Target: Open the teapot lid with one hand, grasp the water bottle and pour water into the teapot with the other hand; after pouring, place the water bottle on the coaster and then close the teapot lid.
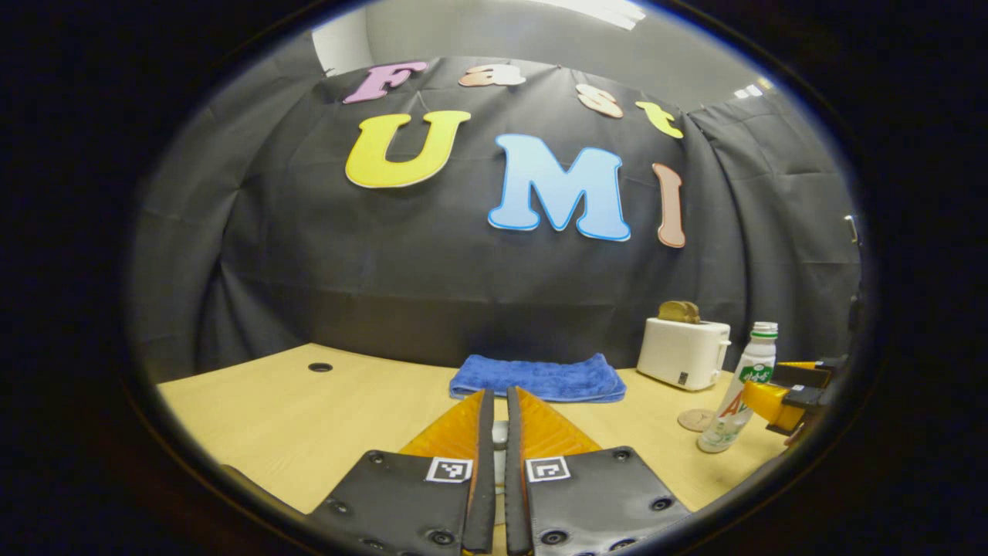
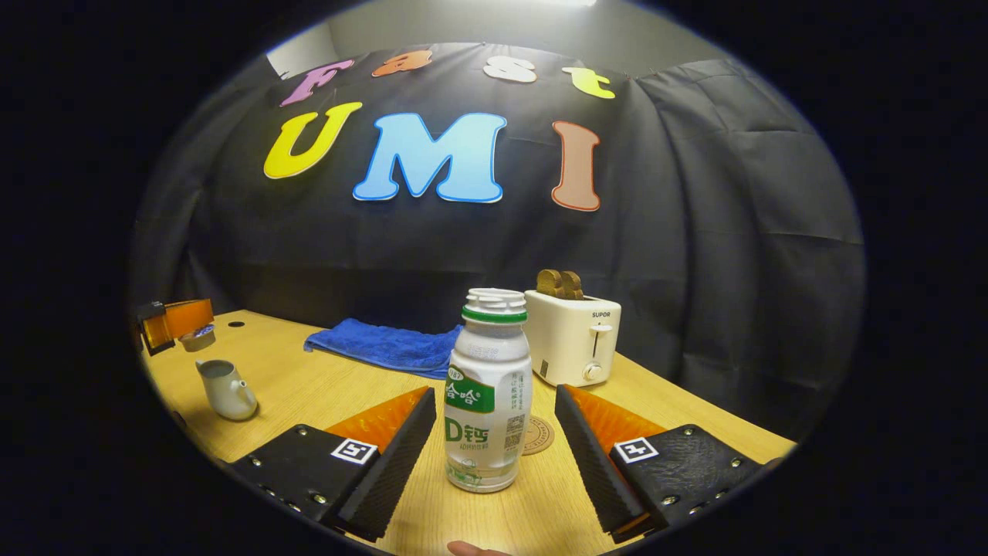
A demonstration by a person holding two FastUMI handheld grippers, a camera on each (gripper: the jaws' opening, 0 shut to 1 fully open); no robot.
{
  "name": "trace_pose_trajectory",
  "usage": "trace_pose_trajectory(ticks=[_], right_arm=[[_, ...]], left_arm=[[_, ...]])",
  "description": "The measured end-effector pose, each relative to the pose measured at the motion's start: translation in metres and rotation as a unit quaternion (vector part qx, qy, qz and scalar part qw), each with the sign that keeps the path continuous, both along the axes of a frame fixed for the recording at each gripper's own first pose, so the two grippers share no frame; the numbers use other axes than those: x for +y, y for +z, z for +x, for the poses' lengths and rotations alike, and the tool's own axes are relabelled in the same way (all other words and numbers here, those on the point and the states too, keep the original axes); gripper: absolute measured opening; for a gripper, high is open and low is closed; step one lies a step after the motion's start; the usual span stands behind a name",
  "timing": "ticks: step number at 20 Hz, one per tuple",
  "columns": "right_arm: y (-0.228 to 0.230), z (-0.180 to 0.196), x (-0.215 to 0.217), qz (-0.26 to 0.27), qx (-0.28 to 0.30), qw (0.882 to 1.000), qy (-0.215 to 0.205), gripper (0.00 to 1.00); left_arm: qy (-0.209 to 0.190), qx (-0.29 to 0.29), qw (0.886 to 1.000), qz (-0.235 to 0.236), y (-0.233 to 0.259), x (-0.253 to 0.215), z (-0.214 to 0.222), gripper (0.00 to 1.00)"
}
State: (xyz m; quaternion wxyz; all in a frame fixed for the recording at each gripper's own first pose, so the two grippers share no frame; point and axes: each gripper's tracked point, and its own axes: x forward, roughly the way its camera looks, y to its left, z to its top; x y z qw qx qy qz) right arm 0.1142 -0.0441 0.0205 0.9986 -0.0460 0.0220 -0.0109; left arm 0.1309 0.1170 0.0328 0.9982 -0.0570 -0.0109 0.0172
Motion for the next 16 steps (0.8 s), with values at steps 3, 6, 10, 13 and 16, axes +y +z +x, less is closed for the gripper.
trace_pose_trajectory(ticks=[3, 6, 10, 13, 16], right_arm=[[-0.007, 0.01, 0.003, 0.0, 0.009, 1.0, 0.001, 0.96], [-0.015, 0.017, -0.001, 0.002, 0.022, 1.0, -0.005, 0.96], [-0.02, 0.024, -0.003, 0.014, 0.033, 0.999, -0.002, 0.96], [-0.027, 0.025, 0.004, 0.019, 0.044, 0.999, 0.017, 0.88], [-0.024, 0.022, 0.005, 0.012, 0.044, 0.999, 0.022, 0.74]], left_arm=[[-0.001, -0.001, 1.0, -0.005, -0.001, 0.0, -0.002, 0.16], [0.002, -0.011, 1.0, -0.008, 0.005, 0.005, -0.005, 0.16], [0.0, -0.003, 1.0, -0.011, -0.001, 0.004, -0.003, 0.16], [0.003, -0.004, 1.0, -0.011, -0.002, 0.006, -0.004, 0.16], [0.004, -0.003, 1.0, -0.014, -0.001, 0.008, -0.004, 0.16]])
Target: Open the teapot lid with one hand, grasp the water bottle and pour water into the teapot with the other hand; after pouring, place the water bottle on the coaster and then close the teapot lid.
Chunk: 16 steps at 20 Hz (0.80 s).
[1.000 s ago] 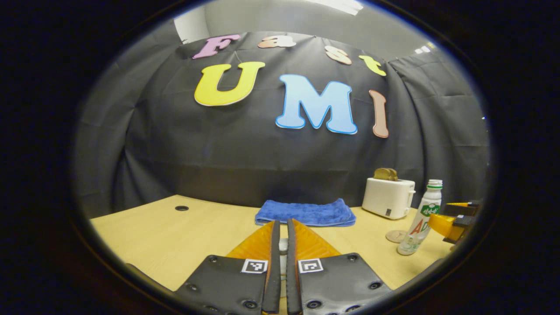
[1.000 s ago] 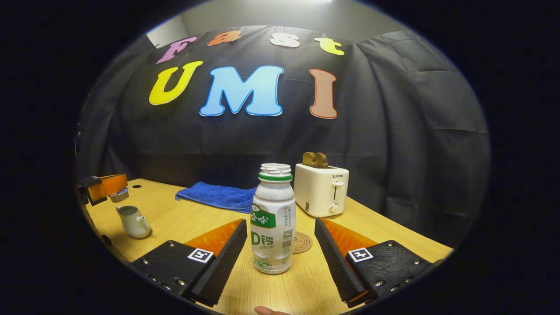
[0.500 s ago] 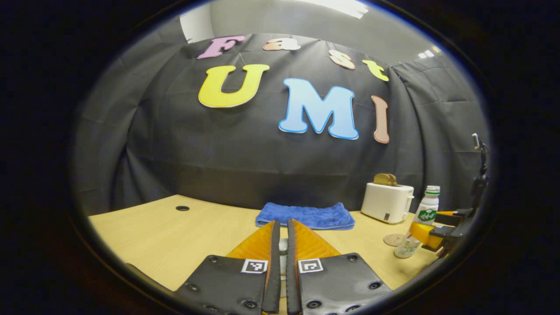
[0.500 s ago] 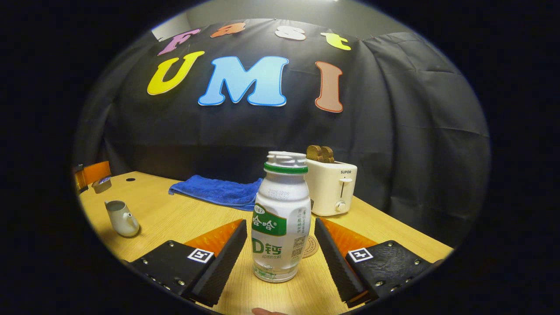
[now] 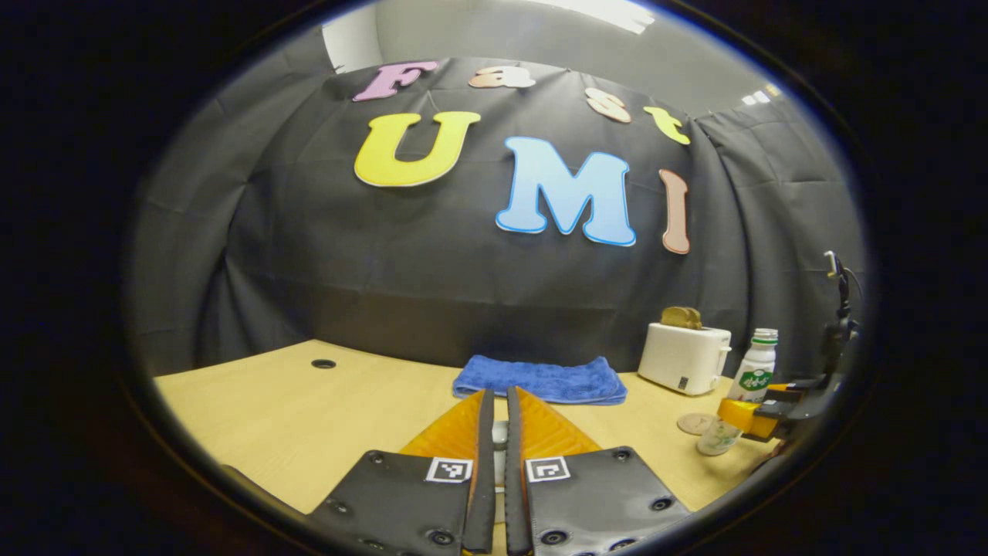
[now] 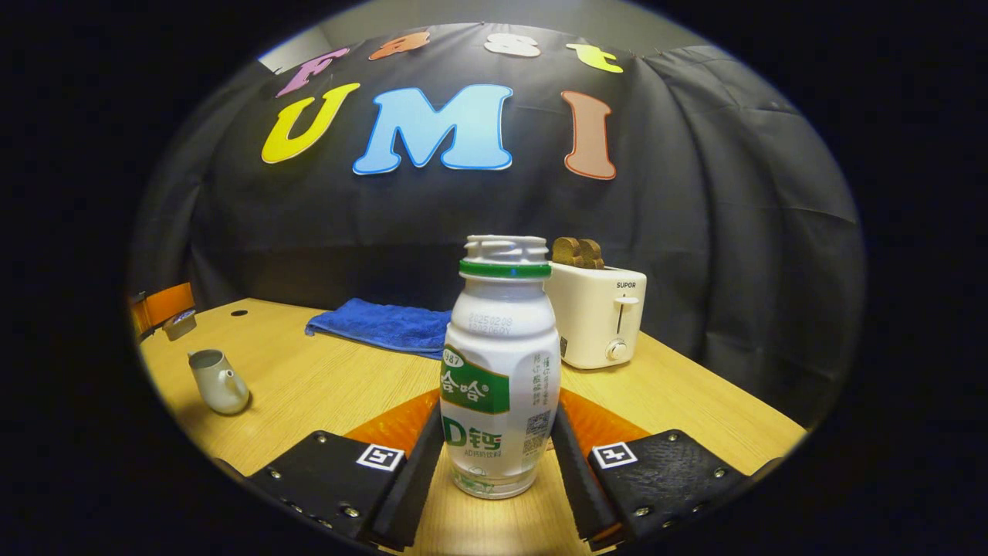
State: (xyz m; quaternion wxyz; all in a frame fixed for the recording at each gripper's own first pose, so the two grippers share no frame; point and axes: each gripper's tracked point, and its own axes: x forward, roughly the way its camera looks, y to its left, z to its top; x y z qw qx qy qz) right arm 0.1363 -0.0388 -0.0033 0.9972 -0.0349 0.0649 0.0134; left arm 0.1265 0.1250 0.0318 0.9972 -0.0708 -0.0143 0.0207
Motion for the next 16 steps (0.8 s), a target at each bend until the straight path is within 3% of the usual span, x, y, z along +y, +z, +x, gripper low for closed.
trace_pose_trajectory(ticks=[5, 6, 7, 9, 10, 13, 15, 16], right_arm=[[0.019, -0.009, 0.007, -0.045, -0.025, 0.999, 0.014, 0.71], [0.022, -0.011, 0.012, -0.059, -0.027, 0.998, 0.02, 0.71], [0.021, -0.014, 0.017, -0.07, -0.025, 0.997, 0.03, 0.71], [0.019, -0.017, 0.026, -0.09, -0.021, 0.995, 0.044, 0.71], [0.019, -0.018, 0.029, -0.098, -0.021, 0.994, 0.048, 0.71], [0.02, -0.021, 0.045, -0.125, -0.021, 0.99, 0.064, 0.71], [0.021, -0.021, 0.055, -0.15, -0.026, 0.986, 0.073, 0.71], [0.022, -0.021, 0.061, -0.164, -0.026, 0.983, 0.08, 0.71]], left_arm=[[-0.003, -0.014, 1.0, -0.012, 0.009, 0.002, -0.005, 0.16], [-0.003, -0.015, 1.0, -0.012, 0.011, 0.002, -0.007, 0.11], [-0.003, -0.016, 1.0, -0.015, 0.01, 0.003, -0.007, 0.16], [-0.005, -0.023, 0.999, -0.023, 0.017, 0.005, -0.013, 0.16], [-0.003, -0.029, 0.999, -0.02, 0.024, 0.007, -0.017, 0.11], [0.012, -0.038, 0.999, -0.012, 0.032, 0.022, -0.03, 0.15], [0.009, -0.031, 0.999, -0.029, 0.029, 0.028, -0.043, 0.12], [0.005, -0.031, 0.999, -0.043, 0.031, 0.031, -0.052, 0.16]])
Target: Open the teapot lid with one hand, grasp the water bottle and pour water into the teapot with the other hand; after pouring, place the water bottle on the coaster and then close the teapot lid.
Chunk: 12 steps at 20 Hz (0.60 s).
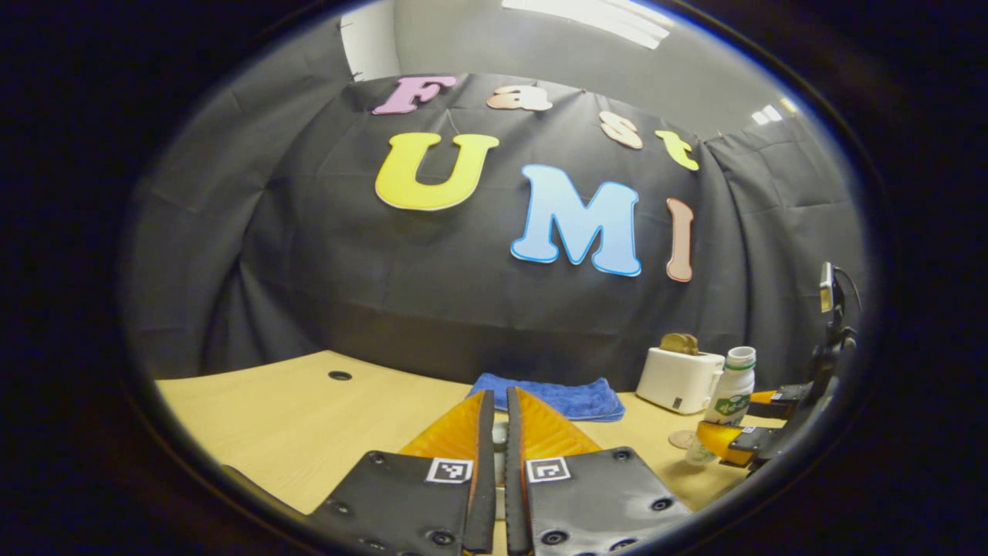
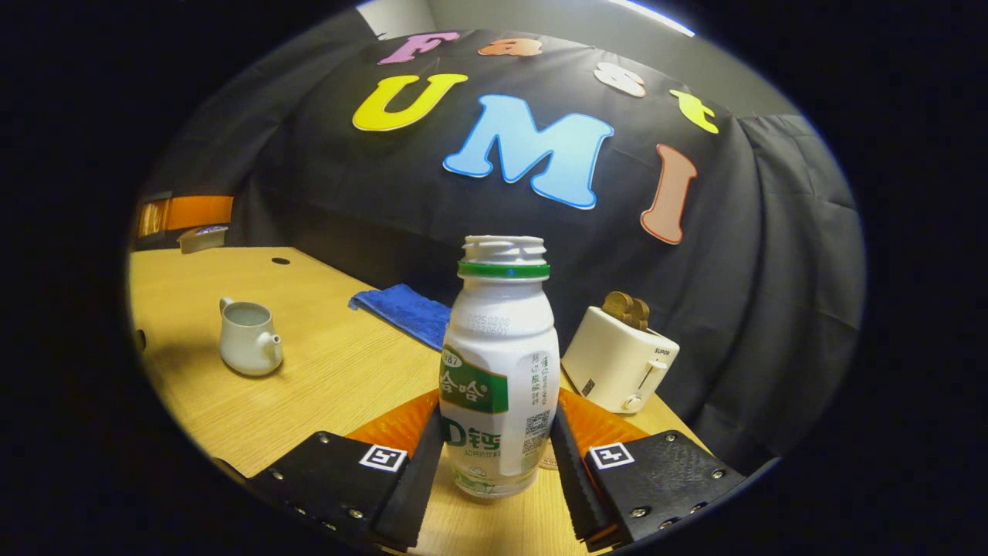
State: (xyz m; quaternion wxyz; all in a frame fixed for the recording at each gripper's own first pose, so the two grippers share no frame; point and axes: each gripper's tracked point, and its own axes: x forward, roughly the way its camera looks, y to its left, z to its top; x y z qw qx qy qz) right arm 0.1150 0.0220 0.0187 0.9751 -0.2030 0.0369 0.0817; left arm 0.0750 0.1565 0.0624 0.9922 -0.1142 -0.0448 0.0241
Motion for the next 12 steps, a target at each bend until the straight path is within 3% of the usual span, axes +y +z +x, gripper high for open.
trace_pose_trajectory(ticks=[3, 6, 7, 8, 12], right_arm=[[-0.003, 0.001, 0.02, -0.044, -0.002, 0.999, 0.014, 0.71], [-0.006, 0.002, 0.041, -0.08, -0.004, 0.996, 0.025, 0.71], [-0.007, 0.003, 0.047, -0.094, -0.006, 0.995, 0.027, 0.71], [-0.009, 0.005, 0.052, -0.112, -0.007, 0.993, 0.025, 0.71], [-0.012, 0.014, 0.069, -0.193, -0.023, 0.981, 0.023, 0.71]], left_arm=[[0.019, -0.003, 1.0, -0.015, 0.002, 0.024, -0.022, 0.11], [0.028, -0.007, 0.999, -0.023, 0.01, 0.039, -0.042, 0.15], [0.039, -0.009, 0.999, -0.022, 0.01, 0.045, -0.044, 0.11], [0.044, -0.011, 0.999, -0.026, 0.014, 0.05, -0.048, 0.15], [0.038, -0.003, 0.999, -0.029, 0.013, 0.042, -0.06, 0.12]])
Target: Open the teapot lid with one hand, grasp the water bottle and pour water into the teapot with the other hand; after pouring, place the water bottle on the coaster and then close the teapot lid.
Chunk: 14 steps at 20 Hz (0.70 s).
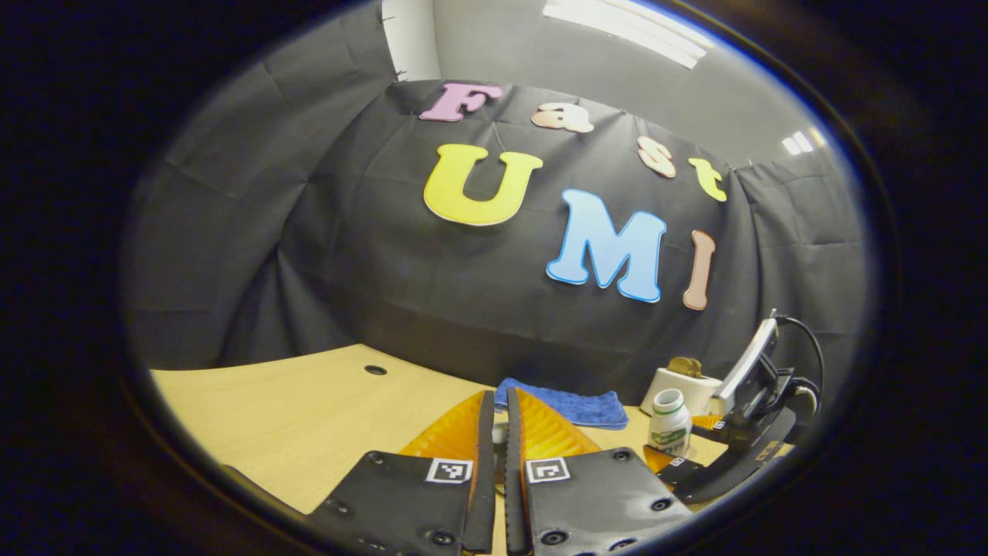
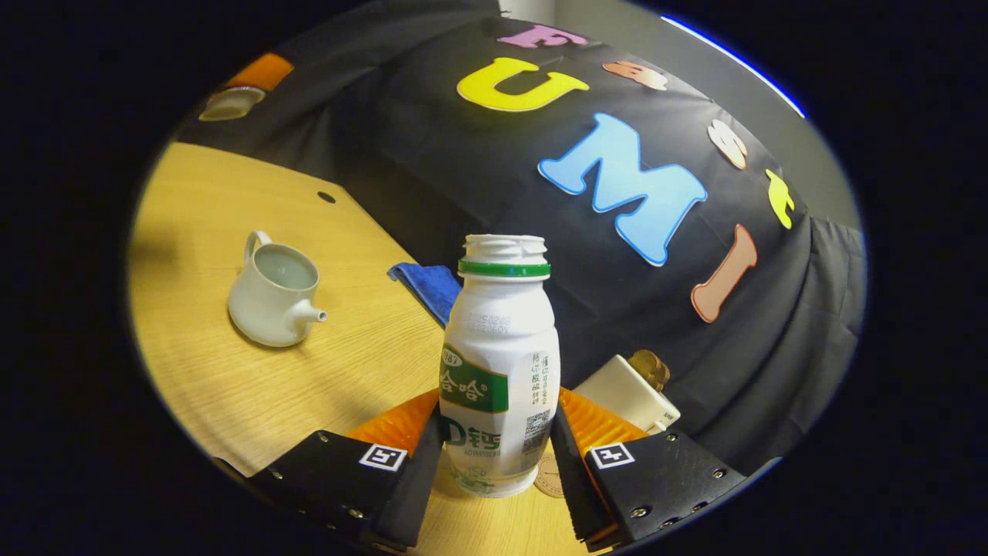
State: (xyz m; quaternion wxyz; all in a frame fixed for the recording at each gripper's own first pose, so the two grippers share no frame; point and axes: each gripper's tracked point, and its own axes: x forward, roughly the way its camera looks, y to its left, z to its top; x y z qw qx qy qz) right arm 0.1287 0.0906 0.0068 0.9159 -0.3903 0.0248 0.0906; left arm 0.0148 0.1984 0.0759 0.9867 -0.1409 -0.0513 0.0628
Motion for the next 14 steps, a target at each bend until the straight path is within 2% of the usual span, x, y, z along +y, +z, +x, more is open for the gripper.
trace_pose_trajectory(ticks=[5, 6, 7, 9, 10, 14], right_arm=[[-0.007, 0.004, 0.015, -0.06, -0.016, 0.998, 0.019, 0.71], [-0.008, 0.005, 0.018, -0.071, -0.02, 0.997, 0.022, 0.71], [-0.009, 0.005, 0.021, -0.082, -0.024, 0.996, 0.025, 0.71], [-0.013, 0.007, 0.026, -0.098, -0.026, 0.994, 0.03, 0.71], [-0.016, 0.007, 0.028, -0.105, -0.026, 0.994, 0.032, 0.71], [-0.016, 0.007, 0.036, -0.132, -0.032, 0.99, 0.038, 0.71]], left_arm=[[0.003, -0.001, 1.0, 0.023, 0.02, -0.004, -0.013, 0.11], [0.002, -0.003, 1.0, 0.031, 0.026, -0.006, -0.018, 0.15], [0.0, -0.005, 0.999, 0.037, 0.032, -0.007, -0.025, 0.11], [-0.006, -0.007, 0.999, 0.052, 0.039, -0.011, -0.043, 0.12], [-0.007, -0.005, 0.998, 0.061, 0.039, -0.013, -0.051, 0.15], [-0.019, -0.004, 0.997, 0.076, 0.031, -0.023, -0.078, 0.16]])
